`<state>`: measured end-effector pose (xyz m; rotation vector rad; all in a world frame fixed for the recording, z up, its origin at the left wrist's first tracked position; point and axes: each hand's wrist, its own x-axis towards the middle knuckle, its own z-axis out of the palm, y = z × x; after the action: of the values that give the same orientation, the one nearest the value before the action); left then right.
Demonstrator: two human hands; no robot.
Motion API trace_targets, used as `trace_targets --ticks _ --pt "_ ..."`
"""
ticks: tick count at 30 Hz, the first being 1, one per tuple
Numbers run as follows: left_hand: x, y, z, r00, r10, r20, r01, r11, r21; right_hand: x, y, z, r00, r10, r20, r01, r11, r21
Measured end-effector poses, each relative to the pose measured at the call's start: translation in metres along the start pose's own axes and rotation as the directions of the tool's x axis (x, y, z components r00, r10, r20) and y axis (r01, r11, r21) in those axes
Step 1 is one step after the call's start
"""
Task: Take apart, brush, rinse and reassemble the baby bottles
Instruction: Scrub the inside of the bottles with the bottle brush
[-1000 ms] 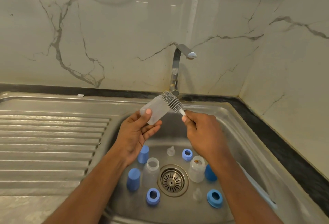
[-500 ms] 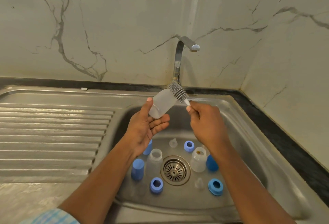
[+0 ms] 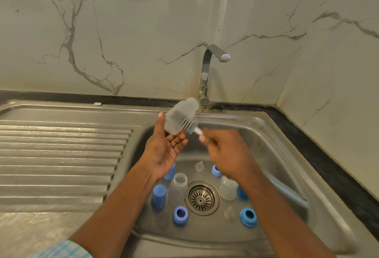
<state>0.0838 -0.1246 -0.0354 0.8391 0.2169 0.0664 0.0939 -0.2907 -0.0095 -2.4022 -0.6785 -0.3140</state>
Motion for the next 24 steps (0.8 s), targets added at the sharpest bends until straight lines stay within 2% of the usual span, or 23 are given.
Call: trace_targets --ticks 2,8,13,16,18,21,24 --pt "0.001 0.002 -0.002 1.0 -0.007 0.013 0.007 1.0 -0.029 -0.001 -0.006 0.006 0.991 -0.098 0.086 0.099 0.995 -0.011" --pt "0.005 0.001 0.001 1.0 -0.018 -0.021 0.018 1.0 -0.015 0.004 -0.003 0.01 0.994 -0.105 -0.016 0.103 0.989 -0.103" --pt "0.005 0.004 -0.003 1.0 -0.001 0.016 0.002 0.995 -0.102 0.005 0.001 0.01 0.991 -0.103 -0.089 0.102 0.995 -0.024" --pt "0.005 0.005 -0.006 0.998 0.001 0.061 0.009 0.987 -0.158 0.004 0.004 0.009 0.992 -0.108 -0.064 0.108 0.994 -0.005" --pt "0.005 0.004 -0.006 0.995 -0.013 0.097 0.029 0.986 -0.165 0.006 0.005 0.008 0.991 -0.091 -0.099 0.088 0.995 -0.042" --pt "0.004 0.001 -0.002 0.993 -0.038 0.115 0.054 0.989 -0.139 0.012 0.01 0.005 0.974 0.021 -0.224 -0.037 0.997 -0.064" --pt "0.004 -0.002 -0.002 0.993 -0.048 0.11 0.061 0.991 -0.12 0.011 0.013 0.004 0.97 0.077 -0.233 -0.086 0.996 -0.03"
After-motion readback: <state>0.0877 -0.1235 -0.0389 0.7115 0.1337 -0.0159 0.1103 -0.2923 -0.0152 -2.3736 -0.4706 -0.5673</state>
